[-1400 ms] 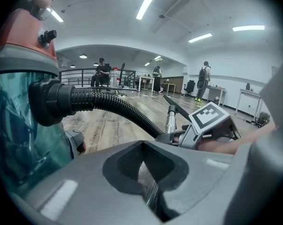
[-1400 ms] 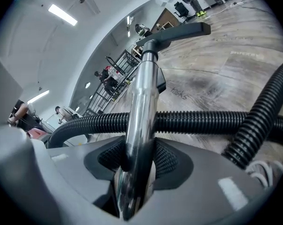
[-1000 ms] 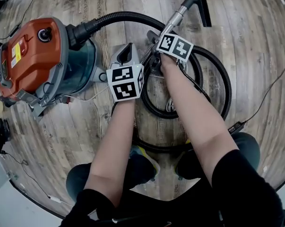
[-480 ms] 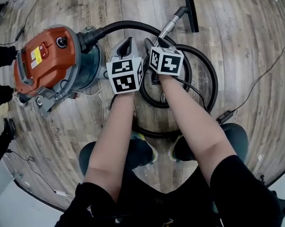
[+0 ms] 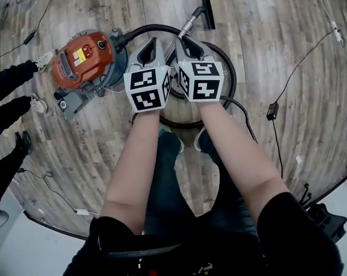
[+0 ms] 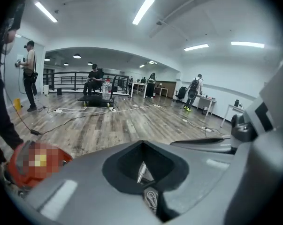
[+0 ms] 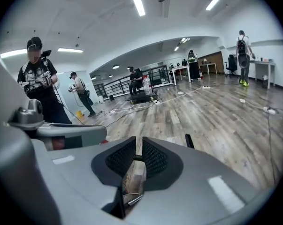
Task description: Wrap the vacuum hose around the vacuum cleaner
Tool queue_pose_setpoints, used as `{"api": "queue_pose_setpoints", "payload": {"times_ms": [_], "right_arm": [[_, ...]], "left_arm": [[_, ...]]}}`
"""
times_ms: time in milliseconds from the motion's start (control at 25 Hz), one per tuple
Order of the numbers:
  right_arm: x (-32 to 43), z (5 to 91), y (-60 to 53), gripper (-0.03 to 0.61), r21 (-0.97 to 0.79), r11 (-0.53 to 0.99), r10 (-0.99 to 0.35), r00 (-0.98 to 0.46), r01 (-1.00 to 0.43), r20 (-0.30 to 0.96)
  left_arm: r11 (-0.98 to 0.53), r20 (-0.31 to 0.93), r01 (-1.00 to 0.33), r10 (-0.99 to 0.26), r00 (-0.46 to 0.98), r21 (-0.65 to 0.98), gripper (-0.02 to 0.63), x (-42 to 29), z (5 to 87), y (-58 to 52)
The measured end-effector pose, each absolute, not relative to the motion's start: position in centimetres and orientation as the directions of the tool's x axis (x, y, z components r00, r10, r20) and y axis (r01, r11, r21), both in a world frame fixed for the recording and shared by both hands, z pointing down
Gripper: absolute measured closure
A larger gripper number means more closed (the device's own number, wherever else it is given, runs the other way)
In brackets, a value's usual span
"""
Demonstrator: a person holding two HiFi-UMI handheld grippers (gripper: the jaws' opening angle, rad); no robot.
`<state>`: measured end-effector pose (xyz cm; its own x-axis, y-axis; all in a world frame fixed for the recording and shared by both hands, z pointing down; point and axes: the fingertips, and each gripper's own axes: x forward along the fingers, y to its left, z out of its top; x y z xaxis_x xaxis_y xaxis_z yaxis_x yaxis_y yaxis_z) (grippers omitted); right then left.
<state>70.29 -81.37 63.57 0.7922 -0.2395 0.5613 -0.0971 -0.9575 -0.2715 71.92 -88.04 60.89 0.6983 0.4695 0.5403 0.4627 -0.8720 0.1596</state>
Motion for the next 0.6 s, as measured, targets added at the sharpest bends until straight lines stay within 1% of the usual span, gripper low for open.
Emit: {"api": "queue_pose_setpoints", "payload": {"times_ms": [160, 320, 480, 600], "right_arm": [[67.7, 48.8, -81.4, 0.532, -0.222, -0.963, -0.253, 0.813, -0.156, 0.525], [64.7, 36.2, -82.6, 0.543, -0.205, -0.949, -0.307, 0.845, -0.238, 0.438], [61.2, 26.9, -82.2, 0.555, -0.231, -0.938, -0.327, 0.877, -0.257, 0.352], [58.9, 21.9, -81.4, 0.555, -0.219, -0.937, -0.328, 0.903, -0.273, 0.277]], "left_arm": [[-0.855, 0.514, 0.496, 0.496, 0.699, 0.152, 0.613, 69.8, 47.2, -87.7], [-0.839, 0.460, 0.528, 0.523, 0.718, 0.131, 0.613, 66.3, 35.0, -87.4], [-0.854, 0.387, 0.507, 0.510, 0.768, 0.119, 0.613, 62.1, 25.6, -87.3], [-0.846, 0.301, 0.522, 0.528, 0.794, 0.108, 0.613, 59.6, 20.3, -86.4]]}}
